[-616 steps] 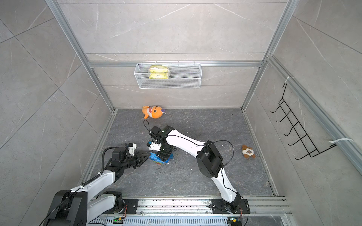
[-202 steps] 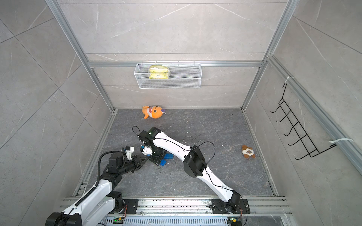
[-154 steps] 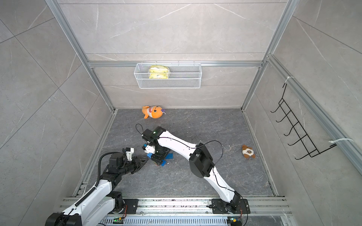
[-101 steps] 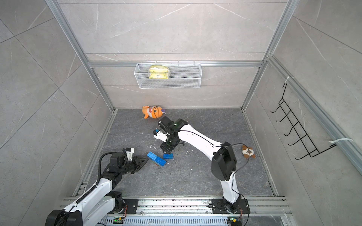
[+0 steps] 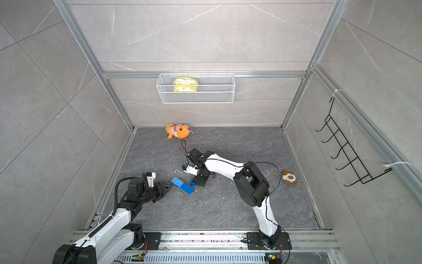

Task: Assemble a heart with lego
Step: Pick up the lego brick from the center of the board.

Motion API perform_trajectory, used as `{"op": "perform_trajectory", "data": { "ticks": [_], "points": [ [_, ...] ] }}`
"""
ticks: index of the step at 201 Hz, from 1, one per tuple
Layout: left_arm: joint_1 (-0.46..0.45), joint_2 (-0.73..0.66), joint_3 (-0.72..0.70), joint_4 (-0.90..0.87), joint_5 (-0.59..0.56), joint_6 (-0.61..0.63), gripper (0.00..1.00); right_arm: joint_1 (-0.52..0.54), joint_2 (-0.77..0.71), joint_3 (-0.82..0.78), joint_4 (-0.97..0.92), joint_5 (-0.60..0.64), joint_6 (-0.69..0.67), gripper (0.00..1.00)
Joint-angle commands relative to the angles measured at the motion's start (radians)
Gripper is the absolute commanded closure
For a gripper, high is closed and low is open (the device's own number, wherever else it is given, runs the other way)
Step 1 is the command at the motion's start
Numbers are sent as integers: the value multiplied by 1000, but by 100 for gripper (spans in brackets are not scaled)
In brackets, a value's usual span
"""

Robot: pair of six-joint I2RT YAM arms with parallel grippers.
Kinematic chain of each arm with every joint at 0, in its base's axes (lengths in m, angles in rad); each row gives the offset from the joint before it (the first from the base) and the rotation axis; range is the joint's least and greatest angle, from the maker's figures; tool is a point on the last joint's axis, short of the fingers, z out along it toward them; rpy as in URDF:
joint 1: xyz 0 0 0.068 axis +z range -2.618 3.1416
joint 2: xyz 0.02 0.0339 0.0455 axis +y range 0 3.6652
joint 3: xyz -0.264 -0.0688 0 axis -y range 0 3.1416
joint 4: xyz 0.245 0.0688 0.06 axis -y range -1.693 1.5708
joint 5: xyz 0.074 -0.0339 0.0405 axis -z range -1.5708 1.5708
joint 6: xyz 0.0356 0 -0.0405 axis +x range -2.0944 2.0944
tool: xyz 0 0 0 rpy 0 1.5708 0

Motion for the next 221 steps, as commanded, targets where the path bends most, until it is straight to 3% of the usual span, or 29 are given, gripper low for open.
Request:
{"op": "perform_trajectory", "data": {
  "ticks": [1,53,82,101,115,170,197,221],
  "points": [
    [2,-16,12,7,6,-6,61,2,42,43,32,-3,-45,35],
    [2,-19,11,-5,1,7,61,-1,71,53,20,-37,-33,41],
    [3,-15,11,-2,5,7,61,-5,70,55,1,-64,-25,55],
    [2,-16,11,-1,2,7,61,-8,64,56,-10,-99,-16,71],
    [3,-14,11,1,3,7,61,-11,62,60,-21,-115,-2,75],
    [4,18,19,37,8,8,59,-41,-51,31,-24,-66,117,76],
    [47,78,112,-77,61,106,56,-41,-125,61,-76,-60,172,75],
    [100,136,115,45,170,60,55,-32,-178,83,-108,-98,216,75]
  ]
}}
